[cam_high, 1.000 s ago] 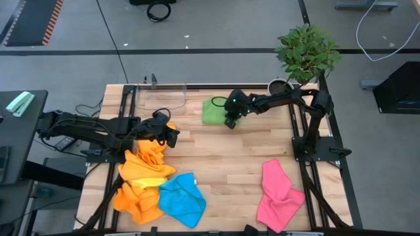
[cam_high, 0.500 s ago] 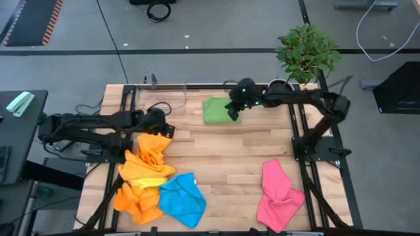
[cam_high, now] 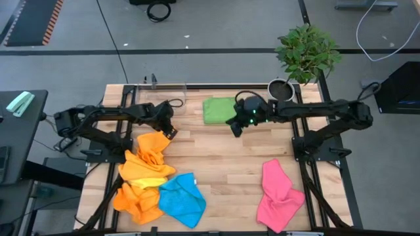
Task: Fold microfiber towels
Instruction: Fold the green towel
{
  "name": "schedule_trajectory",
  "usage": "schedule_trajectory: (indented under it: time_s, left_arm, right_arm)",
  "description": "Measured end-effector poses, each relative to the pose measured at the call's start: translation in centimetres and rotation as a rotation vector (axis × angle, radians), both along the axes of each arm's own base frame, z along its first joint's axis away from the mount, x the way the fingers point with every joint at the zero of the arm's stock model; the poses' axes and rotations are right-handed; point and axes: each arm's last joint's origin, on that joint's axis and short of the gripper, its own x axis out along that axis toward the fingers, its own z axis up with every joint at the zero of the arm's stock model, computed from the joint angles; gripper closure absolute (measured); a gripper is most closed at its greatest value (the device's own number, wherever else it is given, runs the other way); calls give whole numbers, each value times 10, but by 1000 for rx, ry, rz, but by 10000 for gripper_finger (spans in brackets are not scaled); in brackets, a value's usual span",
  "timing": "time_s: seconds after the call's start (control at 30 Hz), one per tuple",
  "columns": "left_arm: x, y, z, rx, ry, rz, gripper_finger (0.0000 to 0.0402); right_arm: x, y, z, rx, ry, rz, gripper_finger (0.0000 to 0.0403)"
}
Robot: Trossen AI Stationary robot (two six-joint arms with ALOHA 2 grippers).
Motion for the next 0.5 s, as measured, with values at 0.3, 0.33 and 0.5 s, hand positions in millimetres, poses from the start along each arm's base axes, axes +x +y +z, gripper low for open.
schedule_trajectory:
  time_s: [0.3, 0.33, 0.5]
  left_arm:
    - [10, -10, -2, -15, -47, -199, 236]
    - [13, -15, -1, -60, -86, -248, 237]
    - [29, -53, 6, -238, -252, -493, 245]
  right_arm:
    - [0, 80, -3, 153, 7, -19, 401]
    - [-1, 89, -4, 160, 4, -27, 401]
    - [-10, 126, -5, 180, -16, -70, 401]
